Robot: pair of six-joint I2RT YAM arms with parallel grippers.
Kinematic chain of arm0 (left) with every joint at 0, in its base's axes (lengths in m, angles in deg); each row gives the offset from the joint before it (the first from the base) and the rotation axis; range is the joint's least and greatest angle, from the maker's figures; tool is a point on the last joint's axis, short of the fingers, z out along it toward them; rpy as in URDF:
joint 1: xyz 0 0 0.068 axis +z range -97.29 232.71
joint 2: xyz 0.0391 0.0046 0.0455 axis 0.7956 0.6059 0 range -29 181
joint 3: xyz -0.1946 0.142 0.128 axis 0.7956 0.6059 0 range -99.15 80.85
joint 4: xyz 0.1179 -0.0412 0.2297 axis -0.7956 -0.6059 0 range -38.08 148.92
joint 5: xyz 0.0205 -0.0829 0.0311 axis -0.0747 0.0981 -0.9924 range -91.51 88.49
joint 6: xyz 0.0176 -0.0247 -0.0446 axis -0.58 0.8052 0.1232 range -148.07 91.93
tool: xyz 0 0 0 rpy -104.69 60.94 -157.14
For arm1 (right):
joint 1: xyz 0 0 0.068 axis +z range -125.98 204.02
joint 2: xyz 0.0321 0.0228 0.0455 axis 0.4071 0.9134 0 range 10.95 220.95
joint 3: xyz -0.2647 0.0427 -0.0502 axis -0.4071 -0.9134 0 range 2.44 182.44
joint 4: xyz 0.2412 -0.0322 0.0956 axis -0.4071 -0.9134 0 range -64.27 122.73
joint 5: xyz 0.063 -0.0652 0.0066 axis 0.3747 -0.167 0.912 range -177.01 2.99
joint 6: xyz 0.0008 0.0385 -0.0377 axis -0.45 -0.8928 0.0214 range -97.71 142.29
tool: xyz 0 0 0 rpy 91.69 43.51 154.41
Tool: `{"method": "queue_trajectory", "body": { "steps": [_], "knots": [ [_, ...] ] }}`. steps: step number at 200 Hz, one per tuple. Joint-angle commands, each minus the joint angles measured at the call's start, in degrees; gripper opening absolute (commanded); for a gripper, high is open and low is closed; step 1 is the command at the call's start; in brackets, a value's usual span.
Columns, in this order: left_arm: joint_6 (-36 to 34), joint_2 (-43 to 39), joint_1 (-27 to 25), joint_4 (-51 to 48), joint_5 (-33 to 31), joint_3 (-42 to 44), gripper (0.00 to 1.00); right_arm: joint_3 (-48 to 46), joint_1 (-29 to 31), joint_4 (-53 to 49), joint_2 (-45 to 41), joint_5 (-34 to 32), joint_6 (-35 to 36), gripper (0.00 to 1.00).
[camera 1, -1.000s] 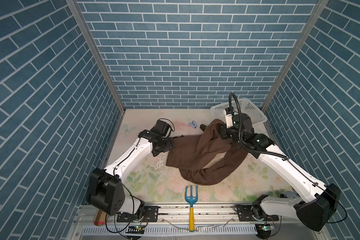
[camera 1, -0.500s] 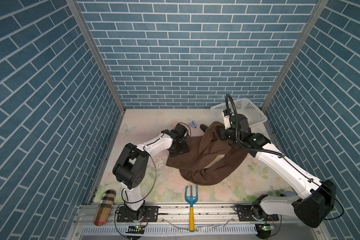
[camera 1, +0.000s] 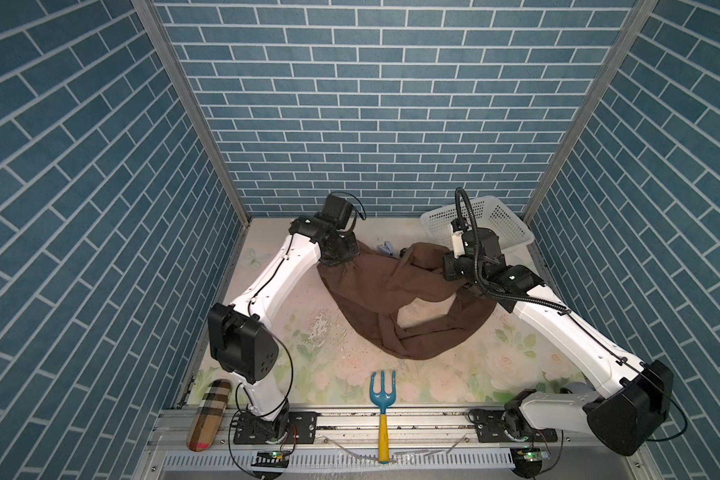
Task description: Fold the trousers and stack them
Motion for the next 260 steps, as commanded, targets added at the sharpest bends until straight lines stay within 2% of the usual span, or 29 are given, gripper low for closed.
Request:
{"method": "queue_trajectory", "body": {
  "steps": [1, 25, 37, 46, 54, 61, 68, 81, 103, 151, 186, 221, 260],
  "knots": [
    [-2.7, -3.7, -0.3, -9.5, -3.7, -6.0, 0.0, -2.1, -0.2, 1.7, -0.7, 2.8, -1.7, 0.0],
    [-2.1, -8.8, -0.3, -14.5, -10.7, -7.2, 0.0, 0.1, 0.1, 1.1, 2.4, 12.5, -2.6, 0.0],
    [-2.1, -11.3, 0.5, -15.2, -11.5, -7.0, 0.0, 0.9, 1.0, 0.5, 4.2, 15.1, -3.2, 0.0],
    [-1.8, -12.4, 1.1, -15.6, -10.9, -7.0, 0.0, 1.1, 2.0, 0.6, 5.4, 15.3, -3.5, 0.16],
    [-1.4, -13.2, 1.2, -15.8, -10.7, -7.2, 0.0, 0.9, 3.1, 1.6, 6.2, 15.2, -3.6, 0.36],
    [-1.1, -13.8, 1.2, -15.6, -9.8, -7.1, 0.0, 0.9, 4.1, 2.7, 6.6, 15.3, -3.9, 0.5],
    [-0.6, -14.2, 1.1, -15.3, -8.8, -6.6, 0.0, 1.2, 5.1, 3.7, 6.9, 15.3, -4.0, 0.58],
    [-0.2, -14.9, 1.2, -14.3, -6.7, -5.4, 0.0, 3.2, 7.2, 4.9, 7.9, 15.3, -3.4, 0.65],
    [-0.2, -14.7, 1.2, -14.9, -5.3, -5.4, 0.0, 6.9, 11.8, 7.1, 9.6, 15.3, -1.4, 0.65],
    [1.2, -17.0, 1.2, -13.1, -3.2, -0.8, 0.0, 14.2, 18.2, 16.4, 15.3, 26.9, -2.0, 0.67],
    [1.6, -16.2, 1.2, -12.8, 0.3, 0.7, 0.0, 21.7, 19.6, 19.5, 22.8, 33.9, -5.6, 0.67],
    [2.5, -16.5, 1.3, -10.9, 0.4, 4.2, 0.0, 26.4, 20.9, 20.8, 28.2, 39.0, -7.9, 0.67],
    [1.8, -15.7, 3.4, -11.5, -0.5, 5.6, 0.0, 25.2, 21.2, 21.6, 29.0, 42.1, -11.4, 0.67]
  ]
}}
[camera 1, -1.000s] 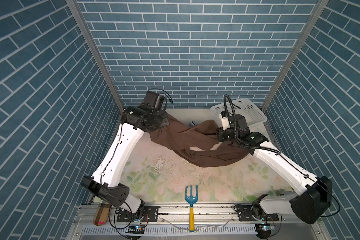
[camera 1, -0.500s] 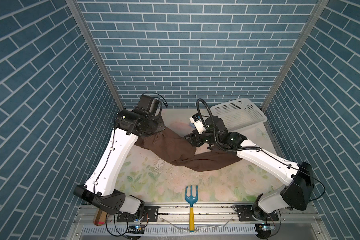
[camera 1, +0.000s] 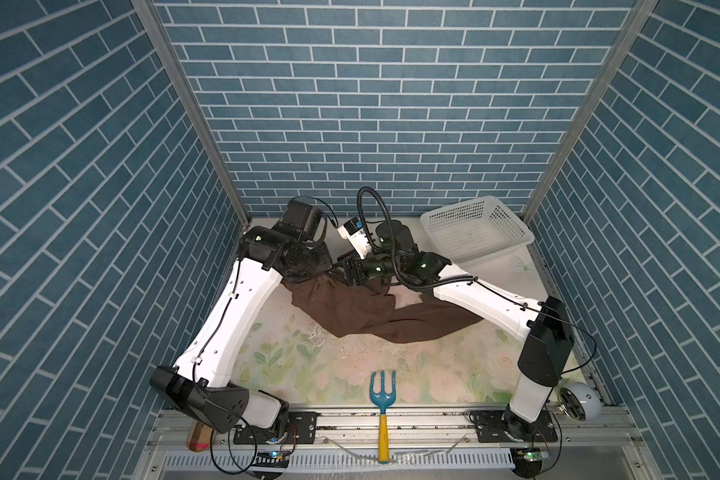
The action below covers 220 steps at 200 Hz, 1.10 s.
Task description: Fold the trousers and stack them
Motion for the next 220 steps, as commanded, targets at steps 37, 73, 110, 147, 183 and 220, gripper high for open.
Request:
{"method": "queue_trajectory", "body": {
  "steps": [37, 73, 110, 147, 183, 220],
  "knots": [
    [0.7, -1.3, 1.7, 3.1, -1.3, 3.7, 0.0, -3.0, 1.4, 2.0, -3.7, 4.9, -3.1, 0.7],
    [2.1, -1.5, 1.8, 5.5, 1.9, 6.0, 0.0, -1.4, 1.9, 2.6, -1.4, 4.9, -4.1, 0.68],
    [2.2, -0.7, 2.1, 6.2, 4.4, 5.1, 0.0, 0.1, 2.3, 2.5, 1.9, 4.9, -4.5, 0.62],
    [4.4, -1.9, 3.6, 10.7, 10.5, 7.6, 0.0, 0.4, 2.3, 2.3, 3.2, 2.3, -4.2, 0.56],
    [4.5, -1.9, 3.6, 10.2, 12.3, 7.5, 0.0, 0.6, 2.0, 4.4, 3.8, -0.8, -5.9, 0.1],
    [2.7, -5.6, 6.3, 9.1, 13.7, 9.2, 0.71, 1.5, -0.2, 3.9, 3.2, 0.8, -7.2, 0.0]
  ]
}}
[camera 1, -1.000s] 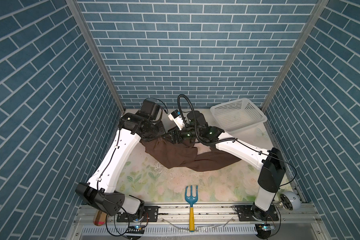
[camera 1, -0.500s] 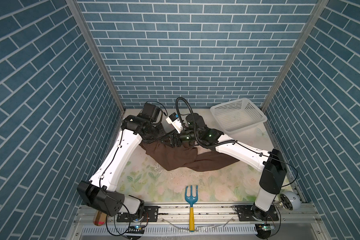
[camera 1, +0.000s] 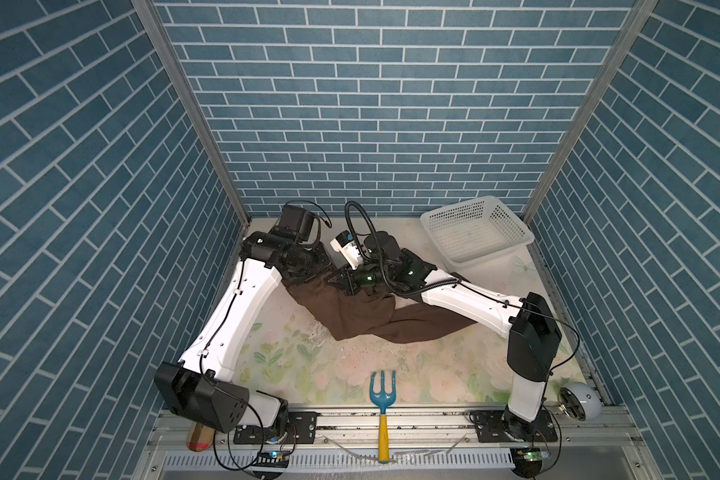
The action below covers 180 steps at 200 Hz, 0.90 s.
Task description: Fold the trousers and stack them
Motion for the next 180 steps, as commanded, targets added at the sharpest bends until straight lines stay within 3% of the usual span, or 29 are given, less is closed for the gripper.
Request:
{"method": "queue_trajectory", "body": {
  "steps": [1, 18, 45, 101, 151, 164, 180],
  "knots": [
    [-1.4, -4.5, 1.8, -0.5, 3.7, 0.8, 0.72, 3.2, -1.7, 2.4, -0.3, 0.4, -1.7, 0.0],
    [-3.2, -7.9, 3.1, -3.2, 0.1, 0.0, 0.79, 2.7, -5.0, 3.5, -0.2, 2.6, -4.8, 0.0],
    [-4.2, -12.2, 3.4, -5.0, -4.6, 1.6, 0.79, 1.6, -9.4, 6.6, 0.8, 7.5, -10.8, 0.0],
    [-0.9, -13.0, 3.3, 2.8, 0.7, 14.3, 0.85, 1.3, -10.6, 11.5, 2.0, 13.2, -16.4, 0.0],
    [2.8, -10.5, 3.2, 16.8, 5.1, 15.3, 0.87, 0.9, -10.3, 12.9, 2.5, 14.8, -18.9, 0.0],
    [3.0, -10.3, 3.1, 19.2, 4.8, 15.5, 0.84, 0.8, -10.2, 13.4, 2.4, 15.2, -19.4, 0.0],
    [2.6, -9.1, 3.1, 19.1, 3.4, 15.6, 0.7, 0.9, -10.0, 14.2, 2.4, 15.9, -20.2, 0.0]
  ]
}}
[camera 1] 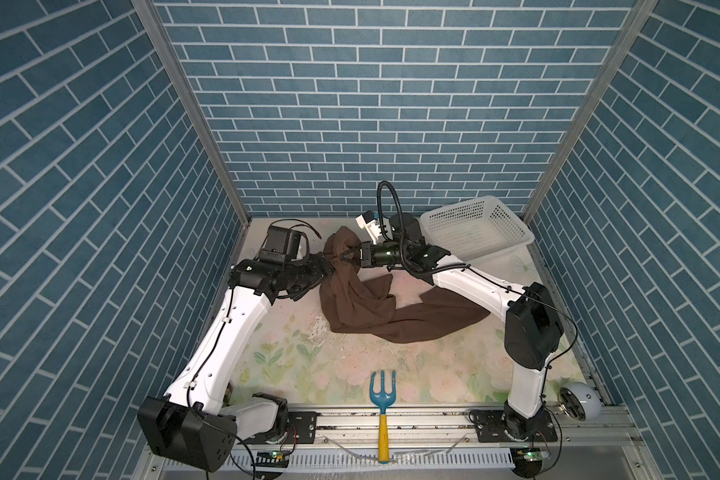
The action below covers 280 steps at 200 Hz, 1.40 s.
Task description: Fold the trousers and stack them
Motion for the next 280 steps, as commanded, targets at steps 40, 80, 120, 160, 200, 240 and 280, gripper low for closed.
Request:
{"method": "queue_trajectory", "body": {
  "steps": [40, 80, 120, 160, 200, 240, 280],
  "knots": [
    [0.6, 3.8, 0.0, 5.0, 1.2, -2.8, 0.0, 2.2, 0.4, 0.1, -1.0, 1.8, -0.3, 0.0],
    [-5.8, 3.2, 1.2, -10.1, -9.6, -19.5, 0.0, 4.8, 0.1, -26.3, -10.7, -16.3, 19.8, 0.0],
    [-7.2, 3.3, 6.6, -21.8, -16.3, -33.4, 0.0, -3.1, -2.4, -36.9, -26.1, -38.7, 25.1, 0.0],
    [-7.0, 3.3, 9.3, -25.1, -19.4, -40.5, 0.0, -8.6, -7.2, -48.6, -38.5, -59.5, 21.5, 0.0],
    [-7.0, 4.6, 9.8, -27.8, -21.3, -46.1, 0.0, -11.6, -15.9, -59.0, -43.4, -68.4, 20.3, 0.0],
    [-7.1, 4.4, 9.9, -30.8, -22.9, -47.4, 0.0, -17.5, -26.2, -63.4, -43.8, -66.9, 17.1, 0.0],
    [-8.3, 4.2, 10.0, -32.8, -24.2, -47.3, 0.0, -24.7, -33.2, -61.3, -39.0, -52.3, 16.3, 0.53]
  ]
}}
